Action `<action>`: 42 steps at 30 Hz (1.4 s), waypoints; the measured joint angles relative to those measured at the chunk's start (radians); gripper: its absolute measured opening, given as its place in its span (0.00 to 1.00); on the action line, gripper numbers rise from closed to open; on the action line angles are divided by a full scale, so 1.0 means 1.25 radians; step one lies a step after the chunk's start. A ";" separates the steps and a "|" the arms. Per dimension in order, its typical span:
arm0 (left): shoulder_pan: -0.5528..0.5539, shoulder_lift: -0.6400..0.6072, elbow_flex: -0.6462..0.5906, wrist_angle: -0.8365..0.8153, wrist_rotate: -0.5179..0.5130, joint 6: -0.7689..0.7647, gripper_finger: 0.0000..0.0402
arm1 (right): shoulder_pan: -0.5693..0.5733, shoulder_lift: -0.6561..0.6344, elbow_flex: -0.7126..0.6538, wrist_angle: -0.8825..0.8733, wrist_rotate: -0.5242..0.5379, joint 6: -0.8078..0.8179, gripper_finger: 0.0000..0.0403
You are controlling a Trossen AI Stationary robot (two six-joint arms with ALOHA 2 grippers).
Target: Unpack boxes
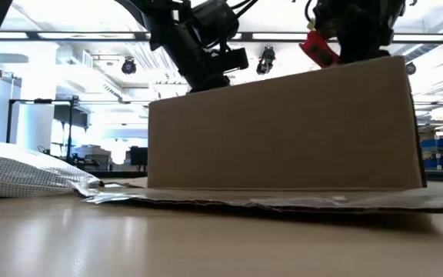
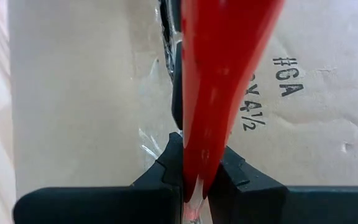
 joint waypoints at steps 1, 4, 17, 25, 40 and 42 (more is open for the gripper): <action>0.001 0.000 0.000 0.001 -0.001 -0.003 0.68 | 0.007 -0.003 0.000 -0.006 0.004 0.008 0.04; 0.004 0.000 0.000 0.004 0.000 -0.022 0.68 | 0.035 -0.005 0.000 -0.027 0.015 0.030 0.04; 0.007 0.004 0.000 0.001 -0.007 -0.084 0.68 | 0.112 -0.051 0.000 -0.053 0.046 0.118 0.04; 0.007 0.013 0.000 0.025 -0.003 -0.105 0.68 | 0.127 -0.109 -0.001 -0.083 0.088 0.147 0.04; -0.056 0.010 0.068 0.057 0.012 0.149 0.68 | 0.097 -0.064 -0.001 -0.092 0.070 0.107 0.04; -0.070 0.010 0.070 0.075 0.012 0.207 0.68 | 0.092 -0.057 -0.001 -0.085 0.072 0.103 0.04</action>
